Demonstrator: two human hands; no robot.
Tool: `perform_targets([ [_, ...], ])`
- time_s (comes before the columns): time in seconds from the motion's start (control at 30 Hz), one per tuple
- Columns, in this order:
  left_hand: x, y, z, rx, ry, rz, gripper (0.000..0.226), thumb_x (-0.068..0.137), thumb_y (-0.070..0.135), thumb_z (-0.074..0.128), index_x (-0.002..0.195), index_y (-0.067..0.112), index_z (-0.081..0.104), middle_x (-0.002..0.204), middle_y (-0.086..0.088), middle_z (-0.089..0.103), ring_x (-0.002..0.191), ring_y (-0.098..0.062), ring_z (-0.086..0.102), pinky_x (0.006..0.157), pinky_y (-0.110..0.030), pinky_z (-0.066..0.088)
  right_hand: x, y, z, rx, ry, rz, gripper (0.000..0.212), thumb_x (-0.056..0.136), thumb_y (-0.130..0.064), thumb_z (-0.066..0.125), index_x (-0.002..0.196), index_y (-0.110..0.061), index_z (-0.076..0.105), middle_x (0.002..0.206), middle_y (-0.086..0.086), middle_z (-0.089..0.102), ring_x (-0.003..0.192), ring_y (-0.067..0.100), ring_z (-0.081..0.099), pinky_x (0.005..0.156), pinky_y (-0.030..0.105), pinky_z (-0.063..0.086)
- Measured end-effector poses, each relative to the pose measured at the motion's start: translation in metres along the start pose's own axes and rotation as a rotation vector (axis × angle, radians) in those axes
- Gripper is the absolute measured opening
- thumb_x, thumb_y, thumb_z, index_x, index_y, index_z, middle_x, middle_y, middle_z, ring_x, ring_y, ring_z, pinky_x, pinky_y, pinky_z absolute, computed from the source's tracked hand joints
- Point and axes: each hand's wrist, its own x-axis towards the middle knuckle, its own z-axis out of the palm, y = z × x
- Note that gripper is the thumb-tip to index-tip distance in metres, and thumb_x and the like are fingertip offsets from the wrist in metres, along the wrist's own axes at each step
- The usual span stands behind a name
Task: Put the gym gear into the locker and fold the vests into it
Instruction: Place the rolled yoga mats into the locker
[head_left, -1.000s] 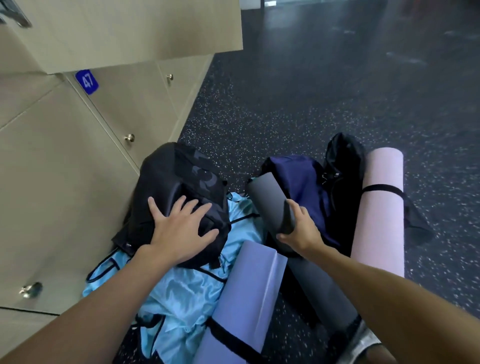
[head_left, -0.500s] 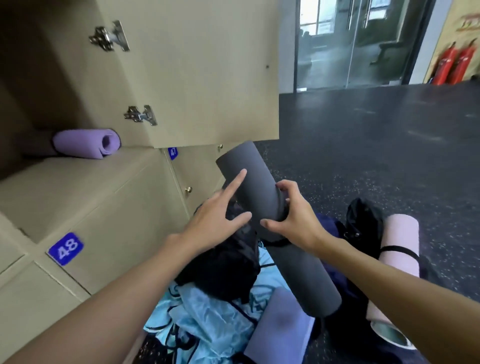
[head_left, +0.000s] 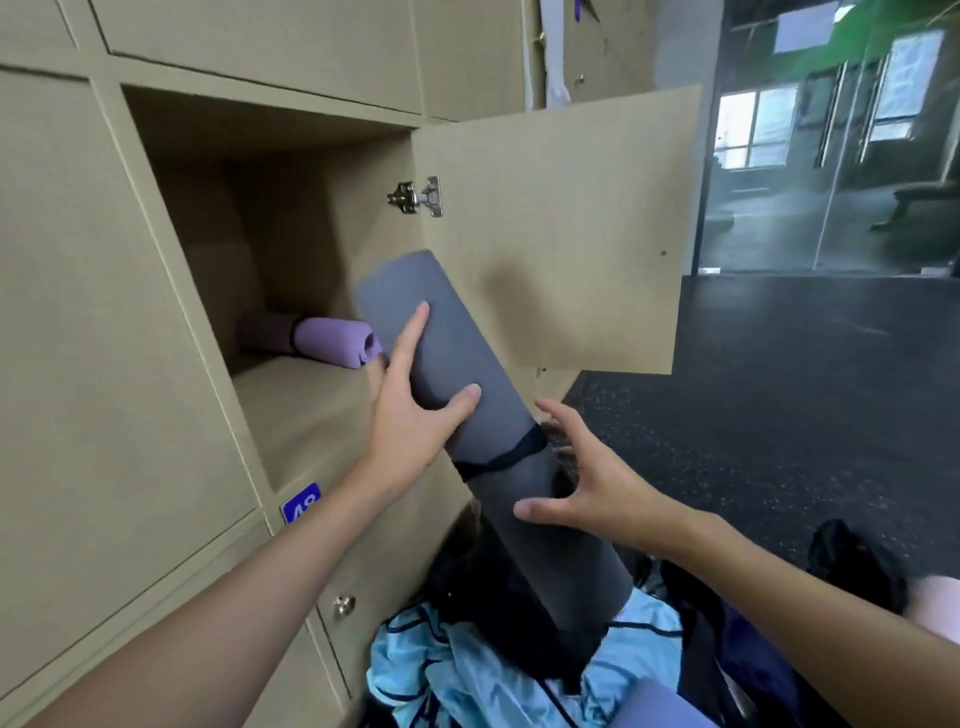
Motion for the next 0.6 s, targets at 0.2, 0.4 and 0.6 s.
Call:
perform_targets([
  [0.2, 0.013, -0.043, -0.013, -0.063, 0.047, -0.1, 0.101, 0.081, 0.034, 0.079, 0.152, 0.055, 0.01, 0.141, 0.028, 0.025, 0.131, 0.011, 0.034, 0.113, -0.03, 0.037, 0.035, 0.006, 0.023, -0.024, 0.021, 0.01, 0.089, 0.072, -0.029, 0.084, 0.141, -0.046, 0.032, 0.124, -0.017, 0.057, 0.112, 0.005, 0.059, 0.092, 0.028, 0.052],
  [0.4, 0.027, -0.084, -0.002, -0.137, 0.079, -0.208, 0.103, 0.067, 0.039, 0.084, 0.148, 0.056, 0.022, 0.135, 0.027, 0.036, 0.124, 0.015, 0.041, 0.1, -0.022, 0.045, 0.085, 0.012, 0.038, 0.073, -0.029, 0.0, 0.083, 0.076, -0.032, 0.084, 0.143, -0.041, 0.036, 0.12, -0.028, 0.055, 0.107, -0.012, 0.056, 0.086, 0.013, 0.049],
  [0.6, 0.057, -0.117, -0.016, -0.064, 0.214, -0.288, 0.097, 0.078, 0.033, 0.084, 0.151, 0.05, 0.022, 0.136, 0.023, 0.033, 0.125, 0.004, 0.038, 0.108, -0.026, 0.039, 0.115, 0.037, 0.035, 0.003, -0.191, -0.028, 0.089, 0.074, -0.023, 0.087, 0.142, -0.039, 0.032, 0.119, -0.029, 0.051, 0.106, -0.025, 0.049, 0.082, 0.0, 0.039],
])
